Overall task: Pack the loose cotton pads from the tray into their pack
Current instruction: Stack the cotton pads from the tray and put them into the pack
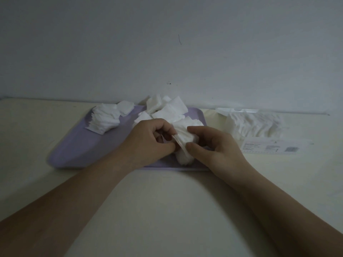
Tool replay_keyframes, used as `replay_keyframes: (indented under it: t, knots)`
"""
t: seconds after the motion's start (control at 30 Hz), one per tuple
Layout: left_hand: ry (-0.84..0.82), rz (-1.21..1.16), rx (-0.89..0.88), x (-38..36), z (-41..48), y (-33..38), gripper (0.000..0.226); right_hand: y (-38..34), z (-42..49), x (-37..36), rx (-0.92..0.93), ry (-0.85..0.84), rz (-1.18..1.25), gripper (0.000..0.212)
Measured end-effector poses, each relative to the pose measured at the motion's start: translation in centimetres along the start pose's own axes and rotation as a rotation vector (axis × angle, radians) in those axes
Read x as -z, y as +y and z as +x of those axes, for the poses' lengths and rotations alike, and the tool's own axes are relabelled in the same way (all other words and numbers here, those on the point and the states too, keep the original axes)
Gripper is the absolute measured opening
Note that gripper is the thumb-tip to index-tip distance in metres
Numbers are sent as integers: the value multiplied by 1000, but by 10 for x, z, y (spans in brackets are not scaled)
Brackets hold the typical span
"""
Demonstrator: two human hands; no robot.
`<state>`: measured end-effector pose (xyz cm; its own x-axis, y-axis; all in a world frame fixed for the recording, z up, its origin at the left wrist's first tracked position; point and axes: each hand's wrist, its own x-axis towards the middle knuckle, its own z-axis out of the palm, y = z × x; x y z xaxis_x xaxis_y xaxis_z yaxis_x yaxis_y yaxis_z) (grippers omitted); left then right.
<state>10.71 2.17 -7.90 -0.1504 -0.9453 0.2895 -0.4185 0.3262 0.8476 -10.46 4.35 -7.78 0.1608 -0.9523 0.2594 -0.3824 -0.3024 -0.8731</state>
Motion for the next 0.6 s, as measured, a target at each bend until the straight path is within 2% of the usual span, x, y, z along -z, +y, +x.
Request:
replay_keyframes:
  t: [0.2,0.43,0.6]
  knots:
    - [35,69,-94,-6,-6,6,31,4,2,-3,-11,68,53,39]
    - [33,125,-197,-6,-3,2,21,3,2,-1,-22,48,156,24]
    - [35,80,-116,-7,-4,4,26,5,3,-1,-21,39,134,24]
